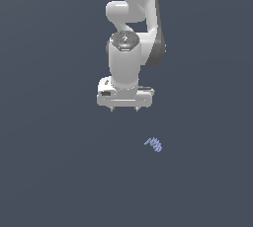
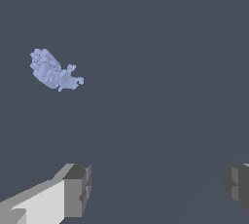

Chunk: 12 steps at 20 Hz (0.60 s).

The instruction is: Pick up the object and move it to a goal position.

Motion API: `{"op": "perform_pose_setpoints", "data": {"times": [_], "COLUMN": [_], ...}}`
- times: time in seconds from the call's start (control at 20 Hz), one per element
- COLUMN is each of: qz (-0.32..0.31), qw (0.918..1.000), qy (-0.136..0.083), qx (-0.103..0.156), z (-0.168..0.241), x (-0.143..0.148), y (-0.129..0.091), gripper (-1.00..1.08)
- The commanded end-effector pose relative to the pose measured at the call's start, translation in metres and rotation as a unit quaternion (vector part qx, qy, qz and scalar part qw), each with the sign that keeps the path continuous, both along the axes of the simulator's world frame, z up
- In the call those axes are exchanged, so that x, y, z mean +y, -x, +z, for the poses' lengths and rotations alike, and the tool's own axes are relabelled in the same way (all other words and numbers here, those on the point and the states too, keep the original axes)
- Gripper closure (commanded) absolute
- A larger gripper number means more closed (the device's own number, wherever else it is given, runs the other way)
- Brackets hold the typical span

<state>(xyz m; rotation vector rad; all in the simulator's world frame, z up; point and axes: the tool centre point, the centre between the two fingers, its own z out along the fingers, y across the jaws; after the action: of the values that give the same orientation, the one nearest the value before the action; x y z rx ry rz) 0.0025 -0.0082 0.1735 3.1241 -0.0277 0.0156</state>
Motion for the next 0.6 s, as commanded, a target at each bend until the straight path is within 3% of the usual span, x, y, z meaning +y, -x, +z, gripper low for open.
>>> {"op": "perform_pose_setpoints", "data": {"times": [0.0,0.55], "qz": [0.000,0.030], "qw": [1.0000,0.9995], "qy": [0.000,-0.009], "qx": [0.000,-0.007], "z": [0.000,0.001], "x": [0.000,0.029], "y": [0.000,-0.007], "gripper": [-0.92,-0.92]}}
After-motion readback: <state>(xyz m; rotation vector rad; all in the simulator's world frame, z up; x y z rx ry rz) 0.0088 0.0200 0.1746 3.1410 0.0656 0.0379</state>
